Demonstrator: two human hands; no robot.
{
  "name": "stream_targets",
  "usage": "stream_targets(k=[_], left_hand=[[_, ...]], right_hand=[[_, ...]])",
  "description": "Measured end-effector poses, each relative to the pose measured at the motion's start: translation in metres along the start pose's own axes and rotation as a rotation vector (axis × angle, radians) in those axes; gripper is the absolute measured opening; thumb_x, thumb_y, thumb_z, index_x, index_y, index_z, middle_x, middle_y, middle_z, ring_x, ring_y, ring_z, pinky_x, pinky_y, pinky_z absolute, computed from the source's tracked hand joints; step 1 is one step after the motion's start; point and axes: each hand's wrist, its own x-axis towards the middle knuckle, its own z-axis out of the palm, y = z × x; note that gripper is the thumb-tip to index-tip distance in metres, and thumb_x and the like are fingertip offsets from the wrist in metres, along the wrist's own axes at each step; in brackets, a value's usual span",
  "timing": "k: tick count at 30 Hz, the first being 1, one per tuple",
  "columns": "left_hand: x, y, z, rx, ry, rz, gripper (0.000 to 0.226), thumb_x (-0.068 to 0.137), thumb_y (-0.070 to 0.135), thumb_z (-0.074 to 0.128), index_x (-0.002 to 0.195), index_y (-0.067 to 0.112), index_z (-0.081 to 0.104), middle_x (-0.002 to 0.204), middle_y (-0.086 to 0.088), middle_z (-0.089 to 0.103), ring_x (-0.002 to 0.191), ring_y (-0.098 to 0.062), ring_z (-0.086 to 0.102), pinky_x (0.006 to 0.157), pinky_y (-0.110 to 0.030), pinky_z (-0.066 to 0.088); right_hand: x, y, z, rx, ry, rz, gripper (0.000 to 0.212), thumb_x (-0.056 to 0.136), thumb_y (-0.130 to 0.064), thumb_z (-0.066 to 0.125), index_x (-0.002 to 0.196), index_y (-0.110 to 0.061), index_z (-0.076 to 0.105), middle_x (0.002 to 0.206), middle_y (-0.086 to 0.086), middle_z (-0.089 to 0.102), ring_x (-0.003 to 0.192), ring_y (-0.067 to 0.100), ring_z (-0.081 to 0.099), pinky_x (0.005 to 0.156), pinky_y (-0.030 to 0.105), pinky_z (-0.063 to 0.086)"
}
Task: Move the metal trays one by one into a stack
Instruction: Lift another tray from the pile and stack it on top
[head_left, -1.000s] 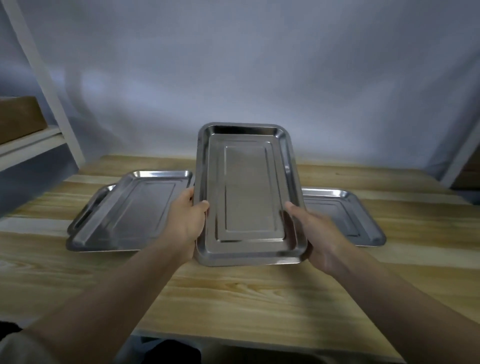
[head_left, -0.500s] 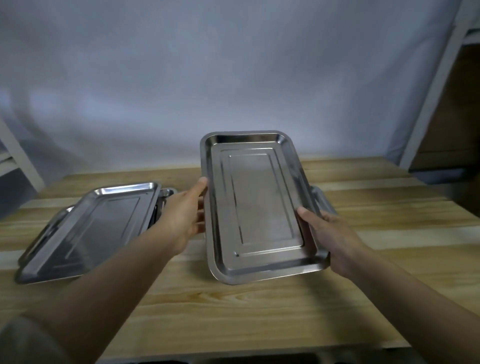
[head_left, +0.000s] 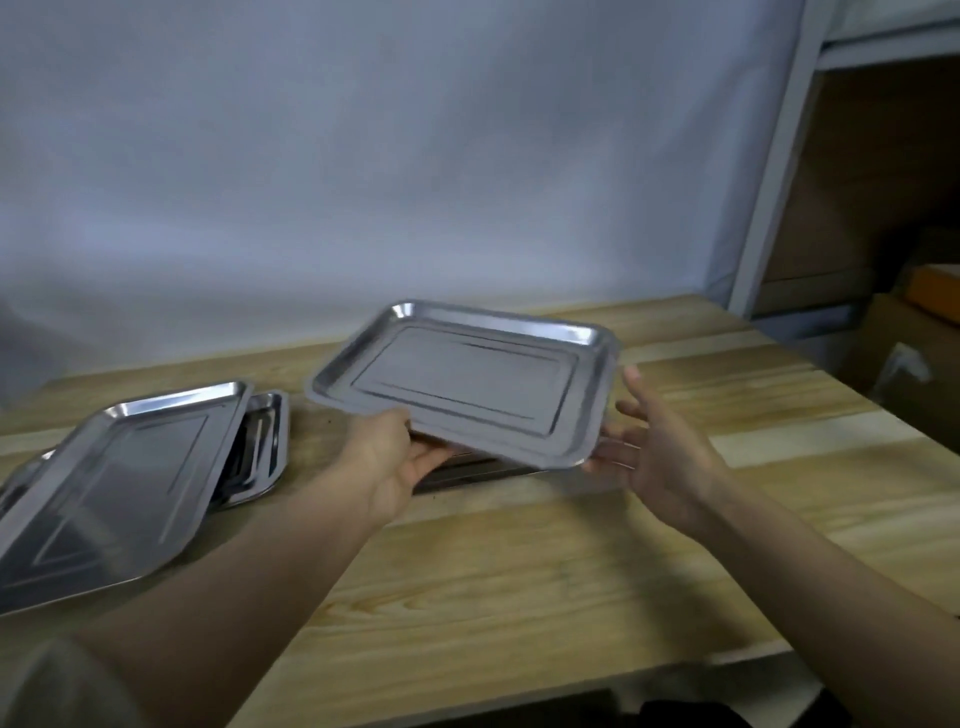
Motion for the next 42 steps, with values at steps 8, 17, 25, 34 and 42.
stream_targets(k=[8, 17, 25, 34, 42], left_hand=[[-0.001, -0.012, 0.003, -0.212, -0.076, -0.211, 0.029, 0.099, 0.003, 0.044, 0.126, -0.004, 0.050, 0.122, -0.031, 0.059, 0.104, -0.038, 0.065, 0.069, -0.041, 0.062], [0.004, 0.004, -0.040, -0.037, 0.127, 0.028, 0.045, 0.088, 0.010, 0.064, 0.130, 0.008, 0.049, 0.111, -0.020, 0.066, 0.092, -0.031, 0.071, 0.080, -0.039, 0.060], [0.014, 0.010, -0.068, 0.490, 0.298, 0.236, 0.040, 0.091, -0.001, 0.056, 0.131, 0.005, 0.054, 0.093, -0.010, 0.065, 0.077, -0.019, 0.064, 0.059, -0.024, 0.050], [0.023, 0.004, -0.071, 0.680, 0.322, 0.299, 0.029, 0.090, 0.006, 0.060, 0.119, 0.007, 0.064, 0.091, -0.007, 0.068, 0.074, -0.015, 0.063, 0.056, -0.020, 0.045], [0.028, -0.007, -0.086, 0.820, 0.319, 0.247, 0.021, 0.089, 0.006, 0.063, 0.109, 0.005, 0.068, 0.088, -0.012, 0.071, 0.081, -0.027, 0.069, 0.071, -0.036, 0.056]], right_hand=[[0.000, 0.007, 0.016, 0.057, -0.079, 0.088, 0.040, 0.096, -0.018, 0.058, 0.131, -0.003, 0.048, 0.112, 0.029, 0.065, 0.089, 0.039, 0.073, 0.071, 0.042, 0.062], [0.007, 0.004, 0.018, 0.095, 0.116, 0.062, 0.037, 0.097, 0.005, 0.043, 0.132, -0.004, 0.045, 0.116, 0.021, 0.057, 0.091, 0.034, 0.067, 0.062, 0.032, 0.057], [0.013, 0.008, 0.025, -0.030, 0.164, 0.045, 0.034, 0.098, 0.002, 0.040, 0.129, -0.009, 0.046, 0.111, 0.020, 0.057, 0.081, 0.031, 0.063, 0.055, 0.030, 0.053], [0.037, 0.011, 0.019, -0.543, 0.339, -0.209, 0.043, 0.095, 0.000, 0.046, 0.135, -0.016, 0.047, 0.087, -0.006, 0.051, 0.071, 0.013, 0.054, 0.055, 0.027, 0.047], [0.054, 0.036, 0.009, -0.914, 0.429, -0.238, 0.039, 0.086, -0.018, 0.061, 0.123, -0.027, 0.060, 0.112, 0.009, 0.062, 0.092, 0.029, 0.063, 0.079, 0.048, 0.058]])
